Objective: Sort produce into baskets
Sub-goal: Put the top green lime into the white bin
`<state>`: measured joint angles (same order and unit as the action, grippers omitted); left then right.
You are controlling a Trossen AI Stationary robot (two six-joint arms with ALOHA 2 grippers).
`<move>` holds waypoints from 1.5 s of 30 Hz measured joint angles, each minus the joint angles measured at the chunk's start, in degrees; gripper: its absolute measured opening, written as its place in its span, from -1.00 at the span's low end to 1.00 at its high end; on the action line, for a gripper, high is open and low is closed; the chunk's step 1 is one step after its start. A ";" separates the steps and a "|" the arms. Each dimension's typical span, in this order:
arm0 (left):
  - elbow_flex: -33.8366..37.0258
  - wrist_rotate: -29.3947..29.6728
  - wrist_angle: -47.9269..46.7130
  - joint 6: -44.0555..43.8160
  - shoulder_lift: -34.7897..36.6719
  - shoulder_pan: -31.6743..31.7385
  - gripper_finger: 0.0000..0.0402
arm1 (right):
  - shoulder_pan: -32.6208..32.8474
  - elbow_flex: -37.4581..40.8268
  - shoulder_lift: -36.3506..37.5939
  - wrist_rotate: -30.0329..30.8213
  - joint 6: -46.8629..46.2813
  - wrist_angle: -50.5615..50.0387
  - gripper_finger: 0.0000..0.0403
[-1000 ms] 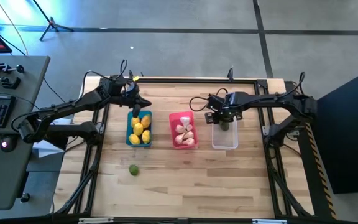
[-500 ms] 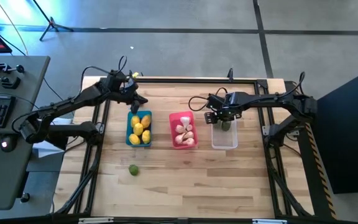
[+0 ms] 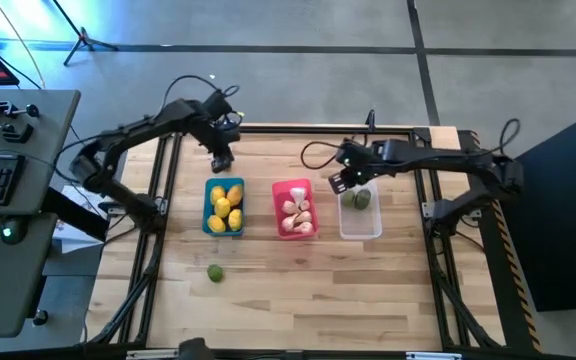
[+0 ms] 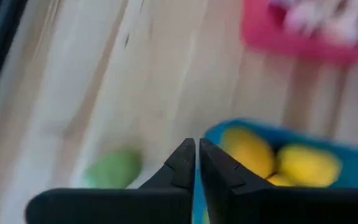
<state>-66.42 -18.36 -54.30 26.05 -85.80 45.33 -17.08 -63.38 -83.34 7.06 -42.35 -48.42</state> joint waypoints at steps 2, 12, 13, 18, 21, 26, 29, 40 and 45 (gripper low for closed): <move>-1.77 4.85 -1.67 4.93 -2.07 -1.16 -0.89 | 0.00 -0.21 2.00 0.46 1.40 0.04 -0.87; -2.62 20.97 -1.23 20.68 -7.76 -6.52 -0.29 | -0.28 -0.21 7.57 1.76 4.97 -0.03 -0.81; -2.63 21.06 -1.08 23.01 -8.64 -6.70 -0.23 | -0.28 -0.21 7.59 1.73 5.33 -0.03 -0.81; -2.57 27.96 -0.70 31.65 -12.47 -7.33 -0.06 | -0.28 -0.21 7.63 -0.49 6.48 -0.21 -0.81; -2.57 28.32 0.01 32.91 -13.74 -7.19 -0.04 | -0.28 -0.21 7.63 -1.33 8.98 -0.22 -0.81; -2.57 29.53 0.17 37.22 -15.53 -6.66 -0.04 | -0.93 -0.21 7.63 -3.14 11.78 -0.22 -0.81; -2.57 31.72 0.33 38.95 -16.78 -6.51 -0.04 | -1.41 -0.21 7.63 -3.88 12.89 -0.23 -0.81; -2.72 31.33 0.39 39.11 -19.63 -4.37 -0.04 | -1.81 -0.21 7.63 -4.19 14.37 -0.22 -0.81; -2.75 29.91 0.13 38.72 -20.32 -3.72 -0.04 | -1.81 -0.21 7.63 -4.19 14.37 -0.21 -0.81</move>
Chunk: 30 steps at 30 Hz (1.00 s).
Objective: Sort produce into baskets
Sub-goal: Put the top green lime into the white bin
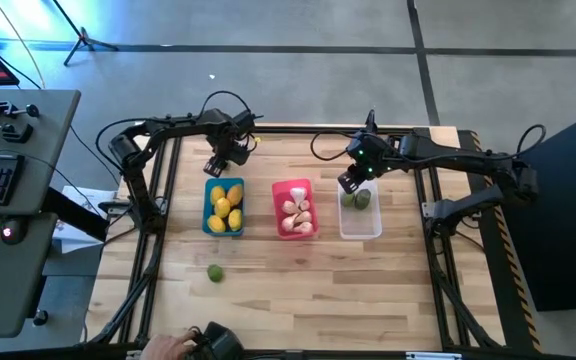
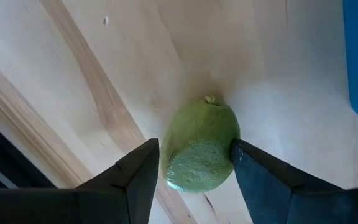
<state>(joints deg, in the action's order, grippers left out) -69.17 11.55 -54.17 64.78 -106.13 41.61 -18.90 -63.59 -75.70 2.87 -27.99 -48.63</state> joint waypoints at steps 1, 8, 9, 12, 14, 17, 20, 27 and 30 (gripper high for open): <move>0.01 -0.34 0.04 -0.01 0.00 0.10 -0.04 | 0.00 0.00 0.00 0.00 0.00 0.01 -0.81; 0.07 -0.67 0.57 -1.92 -0.08 0.38 -0.17 | 0.00 0.00 0.00 0.24 -0.13 0.01 -0.81; 0.07 -0.68 0.57 -2.34 -0.09 0.39 -0.22 | 0.00 0.00 0.00 0.28 -0.11 0.01 -0.81; 0.07 -0.59 0.56 -3.66 -0.09 0.37 -0.37 | 0.00 0.00 0.00 0.31 -0.09 0.01 -0.81; 0.07 -0.61 0.40 -5.06 -0.09 0.37 -0.49 | 0.00 0.00 0.00 0.35 -0.03 0.01 -0.81; 0.07 -0.64 0.24 -7.30 0.17 0.37 -0.63 | 0.00 0.00 0.00 0.73 -0.02 0.01 -0.81; 0.19 -0.81 0.26 -9.71 0.91 0.38 -0.73 | 0.00 0.00 0.00 0.75 0.00 0.01 -0.81; 0.36 -3.17 0.78 -14.63 2.98 0.83 -0.78 | 0.00 0.00 0.00 0.92 1.22 0.03 -0.81; 0.36 -5.04 0.47 -16.30 3.69 0.85 -0.79 | 0.00 0.00 0.00 0.92 1.48 0.01 -0.81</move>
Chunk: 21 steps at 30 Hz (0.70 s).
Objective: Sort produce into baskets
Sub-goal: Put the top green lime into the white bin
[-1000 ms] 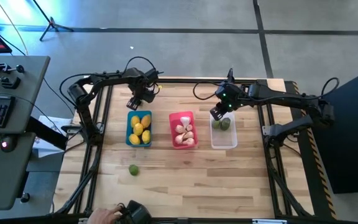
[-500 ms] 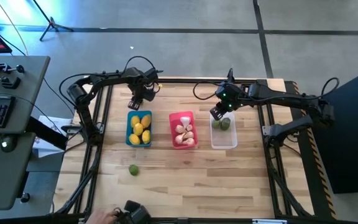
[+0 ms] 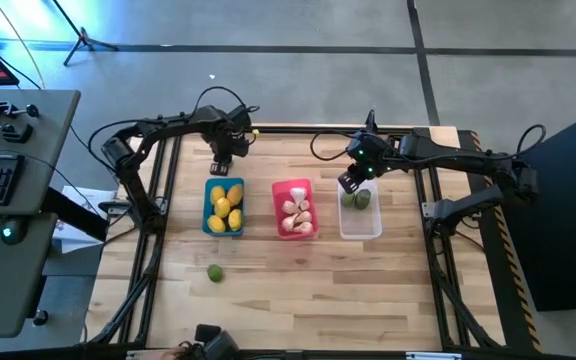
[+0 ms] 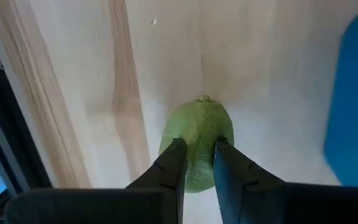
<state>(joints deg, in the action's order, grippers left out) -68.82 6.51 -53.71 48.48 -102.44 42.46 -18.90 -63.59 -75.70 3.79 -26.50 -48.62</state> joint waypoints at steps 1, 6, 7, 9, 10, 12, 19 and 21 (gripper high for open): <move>0.00 -0.92 -0.04 -0.52 0.29 -0.02 -0.80 | 0.00 0.00 0.00 0.00 0.00 0.00 -0.81; 0.00 -9.91 -0.16 -5.81 2.29 -0.09 -0.86 | 0.19 0.00 0.00 -0.66 0.00 0.03 -0.81; -0.02 -12.16 -0.12 -7.28 2.64 -0.09 -0.88 | 0.29 0.00 0.01 -0.68 0.00 0.06 -0.81; -0.02 -16.54 -0.12 -9.95 3.38 -0.09 -0.91 | 0.31 0.00 0.24 -0.68 0.00 0.42 -0.81; -0.02 -18.48 -0.10 -11.16 3.75 -0.11 -0.92 | 0.33 0.00 0.45 -0.65 0.00 0.76 -0.81; -0.02 -21.42 0.32 -13.51 4.44 -0.41 -0.93 | 0.31 0.00 1.23 0.10 -0.07 1.30 -0.81; -0.11 -21.99 3.10 -18.82 4.94 -2.17 -0.94 | -0.07 -0.02 4.28 2.25 -0.42 2.16 -0.81; -0.11 -21.97 3.77 -20.28 4.94 -3.08 -0.94 | -0.11 -0.02 5.06 2.25 -0.42 2.14 -0.81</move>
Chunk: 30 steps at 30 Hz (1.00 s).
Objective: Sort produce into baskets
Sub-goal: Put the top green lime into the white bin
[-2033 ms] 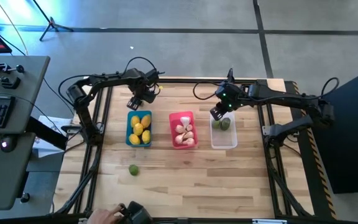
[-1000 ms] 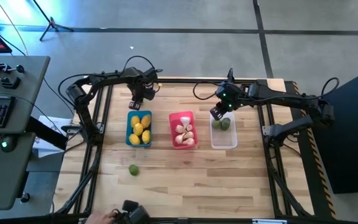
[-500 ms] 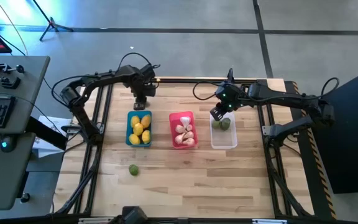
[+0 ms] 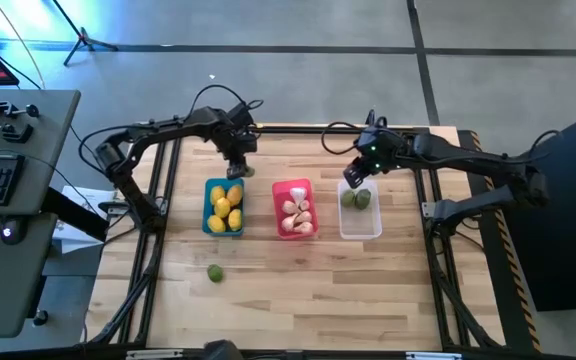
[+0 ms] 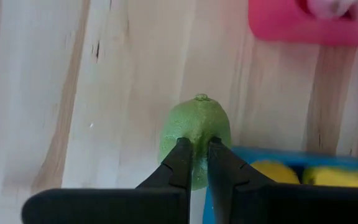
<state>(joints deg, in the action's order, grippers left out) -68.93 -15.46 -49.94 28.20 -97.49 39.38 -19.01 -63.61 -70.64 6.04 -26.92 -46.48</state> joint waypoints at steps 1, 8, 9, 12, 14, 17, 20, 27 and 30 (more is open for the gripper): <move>-0.05 -0.01 0.64 -0.90 0.00 -0.53 -0.94 | -0.04 0.00 0.37 0.00 0.00 0.02 -0.81; -6.00 -0.06 0.67 -8.06 0.00 -4.88 -0.94 | -0.41 0.00 4.05 1.66 0.15 -0.68 -0.81; -7.47 0.04 0.76 -9.44 0.00 -5.75 -0.94 | -0.61 0.00 4.68 2.10 0.26 -1.25 -0.81; -11.82 0.24 1.18 -13.28 -0.03 -9.09 -0.95 | -1.64 0.00 6.43 2.80 0.59 -3.25 -0.81; -14.72 0.37 1.76 -16.18 -0.40 -11.55 -0.96 | -2.47 0.00 7.53 2.93 1.53 -4.40 -0.81; -18.73 0.96 3.77 -20.89 -1.38 -15.40 -0.98 | -3.91 0.00 9.13 2.95 2.93 -5.28 -0.81; -22.77 1.20 6.28 -25.68 -3.36 -19.01 -0.98 | -5.56 0.00 10.43 2.95 4.24 -5.20 -0.81; -30.61 2.84 11.29 -21.50 -9.65 -26.28 -0.98 | -9.68 0.00 12.64 2.82 8.94 -5.20 -0.81; -34.67 5.44 11.36 -16.76 -13.56 -28.27 -0.98 | -11.40 0.00 13.27 2.80 10.37 -5.20 -0.81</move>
<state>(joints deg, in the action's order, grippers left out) -103.60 -10.01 -38.58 11.44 -111.05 11.11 -30.41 -63.61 -57.37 8.85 -16.56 -51.68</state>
